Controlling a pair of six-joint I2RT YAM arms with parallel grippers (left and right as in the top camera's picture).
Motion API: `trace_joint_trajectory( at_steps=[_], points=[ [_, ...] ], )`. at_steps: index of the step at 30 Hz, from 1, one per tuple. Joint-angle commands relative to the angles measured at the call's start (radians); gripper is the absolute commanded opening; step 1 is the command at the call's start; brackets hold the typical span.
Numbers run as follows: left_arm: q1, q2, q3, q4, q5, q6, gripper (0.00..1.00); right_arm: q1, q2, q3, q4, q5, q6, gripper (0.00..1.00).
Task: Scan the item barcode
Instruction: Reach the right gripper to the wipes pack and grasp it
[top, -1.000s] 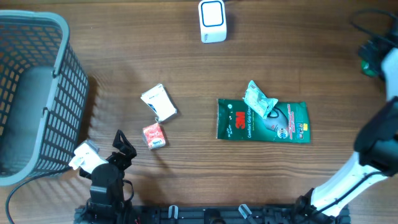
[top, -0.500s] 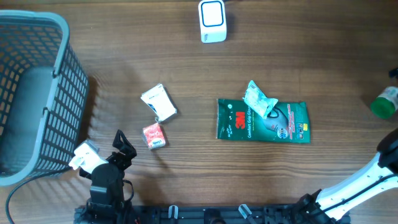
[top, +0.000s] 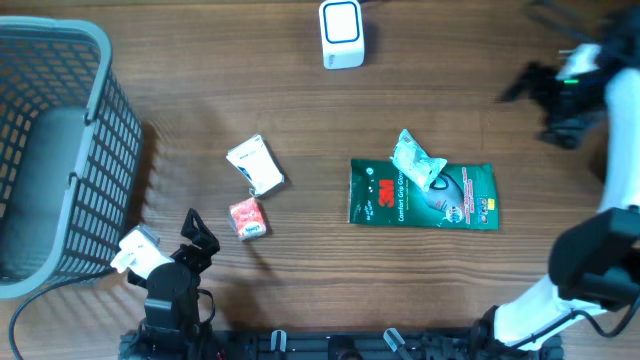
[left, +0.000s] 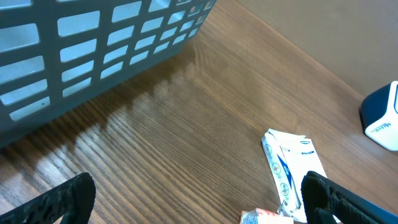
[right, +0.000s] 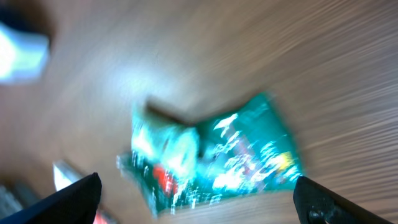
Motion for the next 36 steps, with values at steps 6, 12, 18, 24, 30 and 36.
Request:
trace_joint_trajectory(
  at_steps=[6,12,18,24,30,36],
  points=[
    [0.005,-0.004,-0.006,0.003,-0.006,-0.007,1.00,0.326,-0.011,-0.375,0.266,-0.034,0.215,0.89],
    [0.005,-0.004,-0.006,0.002,-0.006,-0.007,1.00,0.373,-0.011,-0.567,0.552,0.221,0.277,0.89],
    [0.005,-0.004,-0.006,0.003,-0.006,-0.007,1.00,0.373,-0.009,-0.740,0.771,0.253,0.330,0.88],
    [0.005,-0.004,-0.006,0.003,-0.006,-0.007,1.00,0.372,-0.031,-0.772,0.837,0.245,0.404,0.51],
    [0.005,-0.004,-0.006,0.002,-0.006,-0.007,1.00,0.372,-0.180,-0.601,0.552,0.222,0.371,0.38],
    [0.005,-0.004,-0.006,0.003,-0.006,-0.007,1.00,0.372,-0.220,-0.591,0.404,0.026,0.350,0.36]
  ],
)
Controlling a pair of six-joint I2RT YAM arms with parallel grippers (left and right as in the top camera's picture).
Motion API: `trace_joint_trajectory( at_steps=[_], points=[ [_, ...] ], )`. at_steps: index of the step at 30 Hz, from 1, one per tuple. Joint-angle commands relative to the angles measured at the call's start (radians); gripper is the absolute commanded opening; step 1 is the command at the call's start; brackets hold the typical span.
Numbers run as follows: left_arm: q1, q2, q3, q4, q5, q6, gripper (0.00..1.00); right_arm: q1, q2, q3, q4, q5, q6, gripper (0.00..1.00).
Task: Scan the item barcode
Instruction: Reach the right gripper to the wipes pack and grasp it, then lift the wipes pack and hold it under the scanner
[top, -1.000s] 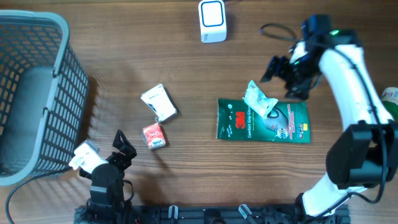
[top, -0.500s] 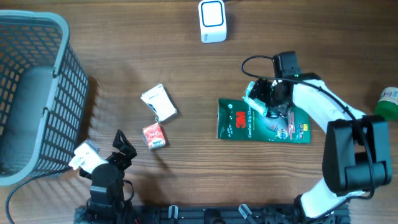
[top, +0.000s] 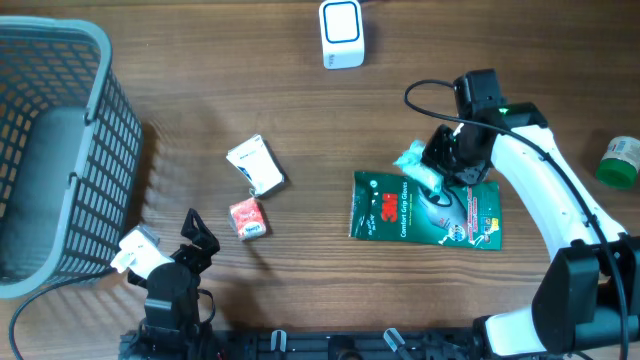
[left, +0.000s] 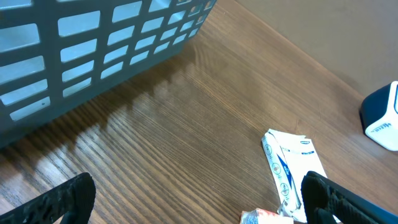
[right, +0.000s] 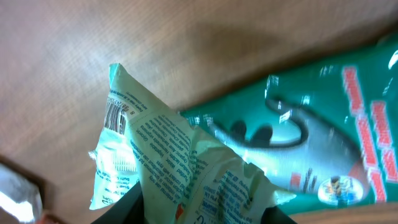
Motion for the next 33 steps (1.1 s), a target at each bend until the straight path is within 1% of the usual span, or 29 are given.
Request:
trace_joint_trajectory(
  at_steps=[1,3,7,8,9,10,12,14,15,16,17,18,19,20,21,23,24,25,28,29,30,31,33],
  points=[
    [0.005,-0.004,-0.006,0.002,-0.006,-0.007,1.00,-0.004,-0.010,0.016,-0.047,-0.220,-0.095,0.36],
    [0.005,-0.004,-0.006,0.002,-0.006,-0.007,1.00,-0.004,-0.010,0.016,-0.077,-0.333,-0.135,0.36],
    [0.005,-0.004,-0.006,0.002,-0.006,-0.007,1.00,-0.004,-0.010,0.016,-0.174,-0.573,-0.134,0.36],
    [0.005,-0.004,-0.006,0.002,-0.006,-0.007,1.00,-0.004,-0.010,0.016,-0.215,-0.629,-0.128,0.35],
    [0.005,-0.004,-0.006,0.002,-0.006,-0.007,1.00,-0.004,-0.010,0.016,-0.242,-0.671,-0.116,0.31],
    [0.005,-0.004,-0.006,0.002,-0.006,-0.007,1.00,-0.004,-0.010,0.016,-0.273,-0.694,-0.086,0.29],
    [0.005,-0.004,-0.006,0.002,-0.006,-0.007,1.00,-0.004,-0.010,0.016,-0.315,-0.719,-0.042,0.30],
    [0.005,-0.004,-0.006,0.002,-0.006,-0.007,1.00,-0.004,-0.010,0.016,-0.313,-0.722,-0.019,0.30],
    [0.005,-0.004,-0.006,0.002,-0.006,-0.007,1.00,-0.004,-0.010,0.016,-0.309,-0.721,-0.003,0.33],
    [0.005,-0.004,-0.006,0.002,-0.006,-0.007,1.00,-0.004,-0.010,0.016,-0.285,-0.708,-0.002,0.41],
    [0.005,-0.004,-0.006,0.002,-0.006,-0.007,1.00,-0.004,-0.010,0.016,-0.237,-0.667,-0.002,0.42],
    [0.005,-0.004,-0.006,0.002,-0.006,-0.007,1.00,-0.003,-0.010,0.015,-0.155,-0.550,-0.005,0.40],
    [0.005,-0.004,-0.006,0.002,-0.006,-0.007,1.00,0.003,-0.010,0.011,-0.063,-0.323,-0.016,0.34],
    [0.005,-0.004,-0.006,0.002,-0.006,-0.007,1.00,0.018,-0.009,-0.004,0.011,-0.166,-0.036,0.49],
    [0.005,-0.004,-0.006,0.002,-0.006,-0.007,1.00,0.038,-0.008,-0.024,0.091,-0.101,-0.094,0.60],
    [0.005,-0.004,-0.006,0.002,-0.006,-0.007,1.00,0.070,-0.007,-0.051,0.213,-0.104,-0.233,0.80],
    [0.005,-0.004,-0.006,0.002,-0.006,-0.007,1.00,0.087,-0.007,-0.056,0.243,-0.103,-0.280,0.94],
    [0.005,-0.004,-0.006,0.002,-0.006,-0.007,1.00,0.100,-0.007,-0.056,0.257,-0.103,-0.317,1.00],
    [0.005,-0.004,-0.006,0.002,-0.006,-0.007,1.00,0.135,-0.007,-0.046,0.282,-0.102,-0.403,1.00],
    [0.005,-0.004,-0.006,0.002,-0.006,-0.007,1.00,0.153,-0.007,-0.037,0.284,-0.085,-0.459,1.00],
    [0.005,-0.004,-0.006,0.002,-0.006,-0.007,1.00,0.180,-0.007,-0.030,0.288,-0.005,-0.533,1.00],
    [0.005,-0.004,-0.006,0.002,-0.006,-0.007,1.00,0.206,-0.007,-0.030,0.293,0.098,-0.556,0.99],
    [0.005,-0.004,-0.006,0.002,-0.006,-0.007,1.00,0.256,-0.007,-0.031,0.314,0.218,-0.552,1.00]
  ],
)
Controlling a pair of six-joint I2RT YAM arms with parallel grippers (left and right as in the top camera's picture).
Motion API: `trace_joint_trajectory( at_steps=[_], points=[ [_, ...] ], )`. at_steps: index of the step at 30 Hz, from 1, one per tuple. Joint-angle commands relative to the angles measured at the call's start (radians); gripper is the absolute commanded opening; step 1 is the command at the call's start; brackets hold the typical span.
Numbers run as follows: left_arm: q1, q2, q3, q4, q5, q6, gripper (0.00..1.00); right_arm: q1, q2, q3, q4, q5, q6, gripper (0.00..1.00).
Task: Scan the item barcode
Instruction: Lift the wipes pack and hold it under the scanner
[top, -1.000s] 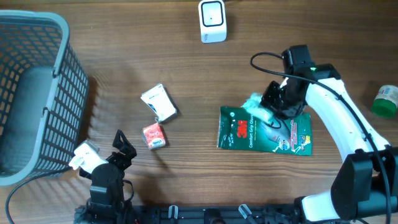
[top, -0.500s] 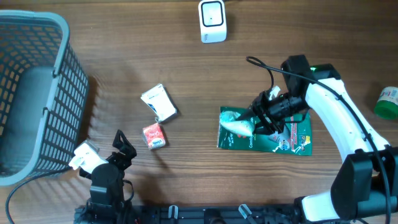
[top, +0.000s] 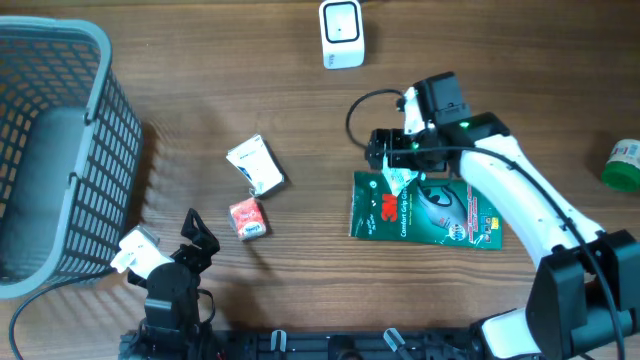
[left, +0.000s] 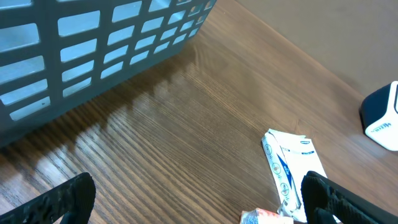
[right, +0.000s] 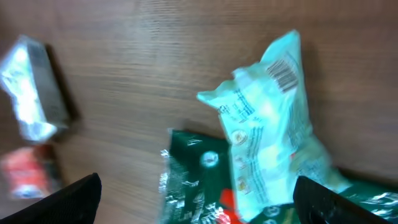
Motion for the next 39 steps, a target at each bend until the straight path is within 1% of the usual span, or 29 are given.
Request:
trace_joint_trajectory(
  at_steps=[1,5,6,7,8,9,11,13,16,17,18,20,22,25,28,30,31,32,33,34,35,37,38,39],
  points=[
    [0.005,-0.004,-0.006,0.002,-0.006,-0.007,1.00,0.092,-0.007,0.012,0.042,0.303,-0.113,1.00],
    [0.005,-0.004,-0.006,0.002,-0.006,-0.007,1.00,0.209,0.010,0.012,0.048,0.558,-0.164,1.00],
    [0.005,-0.004,-0.006,0.002,-0.006,-0.007,1.00,0.220,0.021,0.012,0.046,0.573,-0.160,0.99],
    [0.005,-0.004,-0.006,0.002,-0.006,-0.007,1.00,0.223,0.035,0.012,0.042,0.578,-0.149,0.96],
    [0.005,-0.004,-0.006,0.002,-0.006,-0.007,1.00,0.222,0.053,0.012,0.035,0.575,-0.113,0.96],
    [0.005,-0.004,-0.006,0.002,-0.006,-0.007,1.00,0.214,0.070,0.012,0.024,0.556,-0.048,0.99],
    [0.005,-0.004,-0.006,0.002,-0.006,-0.007,1.00,0.169,0.089,0.012,0.003,0.405,0.053,1.00],
    [0.005,-0.004,-0.006,0.002,-0.006,-0.007,1.00,0.097,0.084,0.012,-0.029,0.285,0.206,1.00],
    [0.005,-0.004,-0.006,0.002,-0.006,-0.007,1.00,-0.038,0.061,0.012,-0.037,-0.030,0.309,1.00],
    [0.005,-0.004,-0.006,0.002,-0.006,-0.007,1.00,-0.075,0.052,0.012,-0.059,-0.106,0.395,1.00],
    [0.005,-0.004,-0.006,0.002,-0.006,-0.007,1.00,-0.095,0.052,0.012,-0.092,-0.124,0.501,1.00],
    [0.005,-0.004,-0.006,0.002,-0.006,-0.007,1.00,-0.108,0.054,-0.004,-0.121,-0.123,0.642,1.00],
    [0.005,-0.004,-0.006,0.002,-0.006,-0.007,1.00,-0.102,0.054,-0.075,-0.070,-0.120,0.778,0.99],
    [0.005,-0.004,-0.006,0.002,-0.006,-0.007,1.00,-0.105,0.054,-0.195,0.104,-0.055,0.857,1.00],
    [0.005,-0.004,-0.006,0.002,-0.006,-0.007,1.00,-0.108,0.054,-0.293,0.223,0.020,0.946,0.99],
    [0.005,-0.004,-0.006,0.002,-0.006,-0.007,1.00,-0.108,0.054,-0.328,0.287,0.072,0.942,0.92],
    [0.005,-0.004,-0.006,0.002,-0.006,-0.007,1.00,-0.108,0.054,-0.334,0.288,0.118,0.941,0.83],
    [0.005,-0.004,-0.006,0.002,-0.006,-0.007,1.00,-0.108,0.054,-0.334,0.285,0.166,0.924,0.69],
    [0.005,-0.004,-0.006,0.002,-0.006,-0.007,1.00,-0.108,0.054,-0.334,0.288,0.192,0.907,0.58],
    [0.005,-0.004,-0.006,0.002,-0.006,-0.007,1.00,-0.108,0.054,-0.334,0.289,0.210,0.896,0.52],
    [0.005,-0.004,-0.006,0.002,-0.006,-0.007,1.00,-0.108,0.054,-0.334,0.296,0.213,0.877,0.50],
    [0.005,-0.004,-0.006,0.002,-0.006,-0.007,1.00,-0.108,0.054,-0.334,0.306,0.208,0.847,0.51],
    [0.005,-0.004,-0.006,0.002,-0.006,-0.007,1.00,-0.108,0.052,-0.333,0.308,0.201,0.829,0.46],
    [0.005,-0.004,-0.006,0.002,-0.006,-0.007,1.00,-0.108,0.046,-0.332,0.308,0.200,0.809,0.30]
  ],
)
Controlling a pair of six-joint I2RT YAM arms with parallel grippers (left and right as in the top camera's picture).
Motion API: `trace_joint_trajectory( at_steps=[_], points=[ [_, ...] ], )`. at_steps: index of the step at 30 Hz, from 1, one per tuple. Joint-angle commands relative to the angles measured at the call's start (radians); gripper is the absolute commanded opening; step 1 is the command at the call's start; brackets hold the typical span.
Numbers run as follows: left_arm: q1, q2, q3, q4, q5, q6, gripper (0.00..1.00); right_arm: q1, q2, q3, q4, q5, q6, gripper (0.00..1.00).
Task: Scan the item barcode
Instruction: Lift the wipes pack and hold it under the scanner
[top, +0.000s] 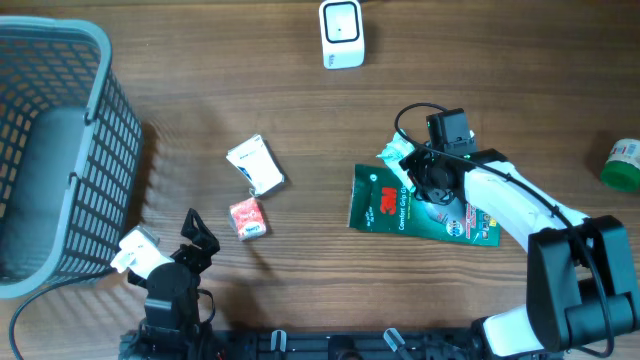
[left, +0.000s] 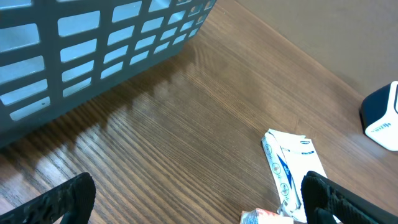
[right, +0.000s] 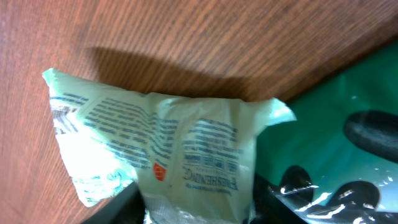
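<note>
A pale green printed packet fills the right wrist view, and my right gripper is shut on its lower end. Overhead, that packet pokes out at the top left corner of a dark green 3M pack, with the right gripper over it. Whether the packet is off the table I cannot tell. The white scanner stands at the far edge, well apart. My left gripper rests open at the near left, holding nothing.
A grey basket takes up the left side. A white packet and a small red packet lie left of centre. A green bottle sits at the right edge.
My right gripper was open above the pale green packet, near the 3M pack's top left corner. Now it is shut on the packet, slightly further right. The left arm has not moved.
The right arm was first off at the far right, open, with the packet lying on the 3M pack. Then its fingers were close around the packet. Then they stood wide open above it, further left. Now they are shut on it. The left arm stayed still throughout.
</note>
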Motion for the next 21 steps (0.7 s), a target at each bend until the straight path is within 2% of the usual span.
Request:
trace_joint_trajectory(
  at_steps=[1,4,7,10,12,15,18,21],
  points=[
    [0.005,-0.004,-0.006,0.002,-0.006,-0.007,1.00,-0.006,0.007,-0.029,-0.011,0.098,-0.086,0.04],
    [0.005,-0.004,-0.006,0.002,-0.006,-0.007,1.00,-0.005,-0.062,-0.001,-0.011,0.079,-0.240,0.04],
    [0.005,-0.004,-0.006,0.002,-0.006,-0.007,1.00,-0.005,-0.222,0.013,0.005,-0.063,-0.609,0.04],
    [0.005,-0.004,-0.006,0.002,-0.006,-0.007,1.00,-0.005,-0.389,0.013,-0.004,-0.231,-0.799,0.04],
    [0.005,-0.004,-0.006,0.002,-0.006,-0.007,1.00,-0.005,-0.516,0.013,-0.008,-0.301,-0.860,0.04],
    [0.005,-0.004,-0.006,0.002,-0.006,-0.007,1.00,-0.005,-0.642,0.013,-0.011,-0.313,-0.879,0.04],
    [0.005,-0.004,-0.006,0.002,-0.006,-0.007,1.00,-0.005,-0.663,0.013,-0.011,-0.314,-0.888,0.04],
    [0.005,-0.004,-0.006,0.002,-0.006,-0.007,1.00,0.006,-0.633,0.013,-0.026,-0.313,-0.997,0.04]
  ],
)
